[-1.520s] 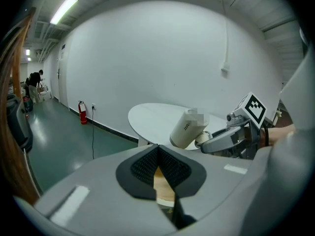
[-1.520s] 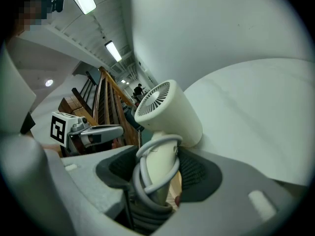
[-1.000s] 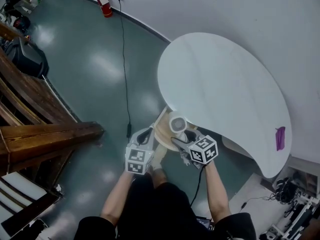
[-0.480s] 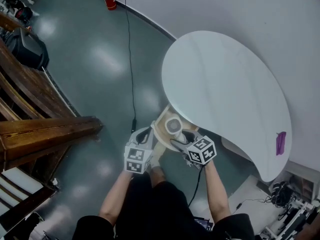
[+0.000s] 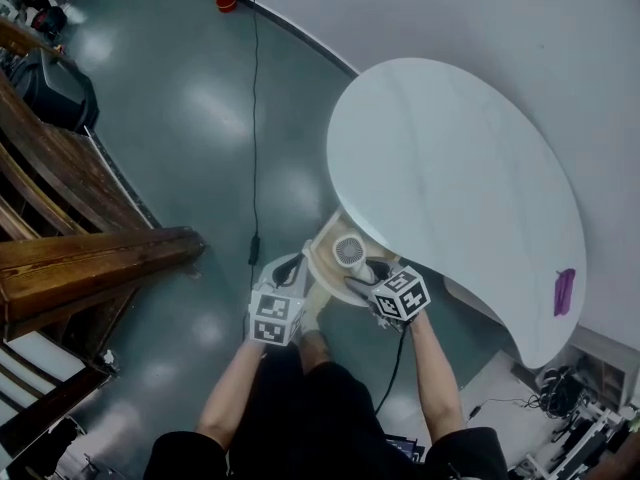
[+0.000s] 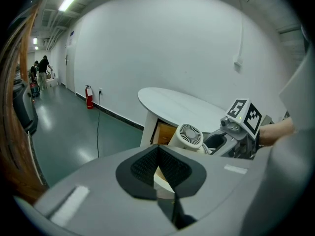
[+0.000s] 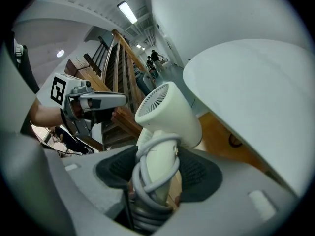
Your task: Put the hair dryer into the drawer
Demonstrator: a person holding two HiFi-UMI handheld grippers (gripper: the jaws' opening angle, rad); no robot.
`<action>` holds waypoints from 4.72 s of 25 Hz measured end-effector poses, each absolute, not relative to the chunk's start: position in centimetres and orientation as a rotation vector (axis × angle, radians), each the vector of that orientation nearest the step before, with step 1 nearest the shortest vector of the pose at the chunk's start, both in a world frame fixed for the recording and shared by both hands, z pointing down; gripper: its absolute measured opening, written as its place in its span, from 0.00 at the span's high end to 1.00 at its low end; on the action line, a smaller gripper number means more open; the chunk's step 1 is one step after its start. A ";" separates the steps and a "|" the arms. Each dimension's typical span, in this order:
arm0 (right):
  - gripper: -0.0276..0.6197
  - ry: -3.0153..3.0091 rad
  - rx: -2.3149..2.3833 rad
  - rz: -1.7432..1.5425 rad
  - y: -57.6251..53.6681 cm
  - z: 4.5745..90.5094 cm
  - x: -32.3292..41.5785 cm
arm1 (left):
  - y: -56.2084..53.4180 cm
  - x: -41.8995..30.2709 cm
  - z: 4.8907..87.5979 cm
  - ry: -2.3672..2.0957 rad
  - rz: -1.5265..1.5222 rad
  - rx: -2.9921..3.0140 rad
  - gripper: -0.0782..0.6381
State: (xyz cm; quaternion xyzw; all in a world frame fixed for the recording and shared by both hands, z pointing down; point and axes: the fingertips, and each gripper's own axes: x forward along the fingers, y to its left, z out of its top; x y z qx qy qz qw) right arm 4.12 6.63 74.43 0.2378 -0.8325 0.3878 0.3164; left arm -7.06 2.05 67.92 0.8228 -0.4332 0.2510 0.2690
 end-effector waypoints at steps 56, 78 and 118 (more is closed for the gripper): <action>0.54 -1.789 0.512 1.166 6.8 83.7 3.4 | 1.6 -9.2 71.1 -1.062 0.719 2.204 0.88; 0.54 -1.854 0.589 1.092 6.6 80.4 2.7 | 1.3 -9.2 68.9 -1.037 0.735 2.259 0.88; 0.85 -2.081 1.561 0.693 5.3 54.9 7.4 | 2.8 -4.3 52.2 -0.962 0.619 2.559 0.88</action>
